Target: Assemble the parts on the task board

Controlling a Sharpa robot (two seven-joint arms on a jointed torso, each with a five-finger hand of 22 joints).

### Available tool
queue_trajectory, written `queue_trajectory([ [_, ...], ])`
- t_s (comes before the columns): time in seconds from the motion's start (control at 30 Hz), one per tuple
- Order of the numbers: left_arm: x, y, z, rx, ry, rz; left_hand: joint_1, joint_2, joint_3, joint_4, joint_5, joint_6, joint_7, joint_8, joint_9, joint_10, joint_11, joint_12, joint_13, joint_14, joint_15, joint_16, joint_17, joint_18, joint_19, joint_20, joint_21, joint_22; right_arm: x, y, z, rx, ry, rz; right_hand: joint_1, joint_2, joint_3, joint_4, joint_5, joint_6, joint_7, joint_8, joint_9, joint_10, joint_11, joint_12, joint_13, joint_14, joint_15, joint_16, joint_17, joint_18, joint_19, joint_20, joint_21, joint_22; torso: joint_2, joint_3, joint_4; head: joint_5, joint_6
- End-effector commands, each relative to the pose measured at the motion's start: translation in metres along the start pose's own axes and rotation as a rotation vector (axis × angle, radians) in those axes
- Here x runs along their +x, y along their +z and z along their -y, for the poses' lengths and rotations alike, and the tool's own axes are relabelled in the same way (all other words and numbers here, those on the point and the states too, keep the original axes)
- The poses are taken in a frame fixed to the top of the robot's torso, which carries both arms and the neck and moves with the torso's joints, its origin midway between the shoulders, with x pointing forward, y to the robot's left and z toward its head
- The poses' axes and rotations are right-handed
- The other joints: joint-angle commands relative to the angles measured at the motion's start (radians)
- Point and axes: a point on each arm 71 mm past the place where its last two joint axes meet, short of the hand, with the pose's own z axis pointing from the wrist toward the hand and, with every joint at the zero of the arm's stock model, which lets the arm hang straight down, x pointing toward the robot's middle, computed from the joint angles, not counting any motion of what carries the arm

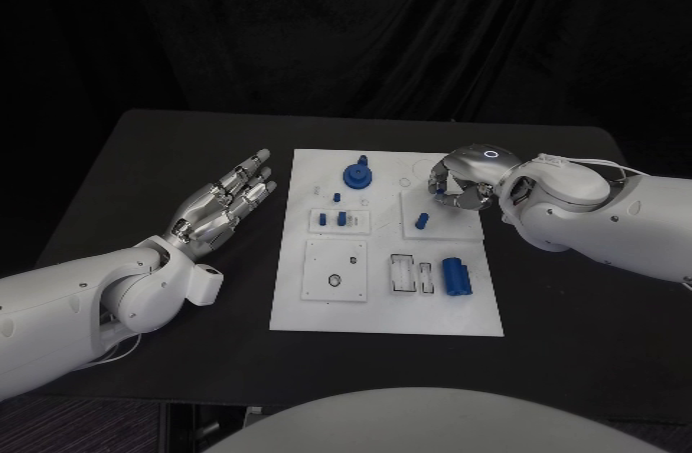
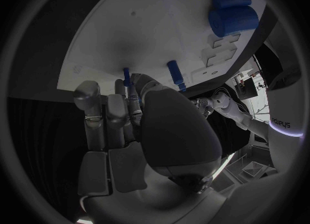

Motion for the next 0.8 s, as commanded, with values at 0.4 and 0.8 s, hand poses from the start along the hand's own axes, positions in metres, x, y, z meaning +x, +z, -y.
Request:
queue_trajectory([
  [0.4,0.004,0.003,0.002,0.047,-0.019,-0.025,0.021,0.007,0.003,-0.019,0.015,-0.01,0.023,-0.001,0.0,0.002,0.022,-0.002,-0.001,0.0,0.017,-0.004,-0.001,0.019,0.002,0.021,-0.002,0.004,-0.054,0.011,-0.017,-0.045,-0.03,0.117,0.003,0.0,0.002,-0.007,-0.012,-0.006,0.004,0.008,0.003,0.004,-0.001,0.001,-0.003,-0.017,0.002,-0.016,-0.019,-0.009,-0.014,-0.005,-0.017,0.102,-0.001,-0.0006,0.0007,0.01,0.0],
  [0.8,0.006,0.005,0.001,0.047,-0.025,-0.035,0.02,0.01,0.002,-0.02,0.015,-0.01,0.036,0.0,0.0,0.002,0.032,-0.002,-0.001,0.0,0.009,-0.004,-0.001,0.025,0.002,0.019,-0.002,0.003,-0.044,0.006,-0.088,-0.236,0.019,0.065,0.014,-0.01,0.008,-0.018,-0.019,-0.026,0.009,0.004,0.002,0.002,0.002,-0.005,-0.005,-0.014,0.003,-0.015,-0.015,-0.009,-0.016,-0.005,-0.014,0.102,-0.001,-0.0013,0.0002,0.05,0.0],
])
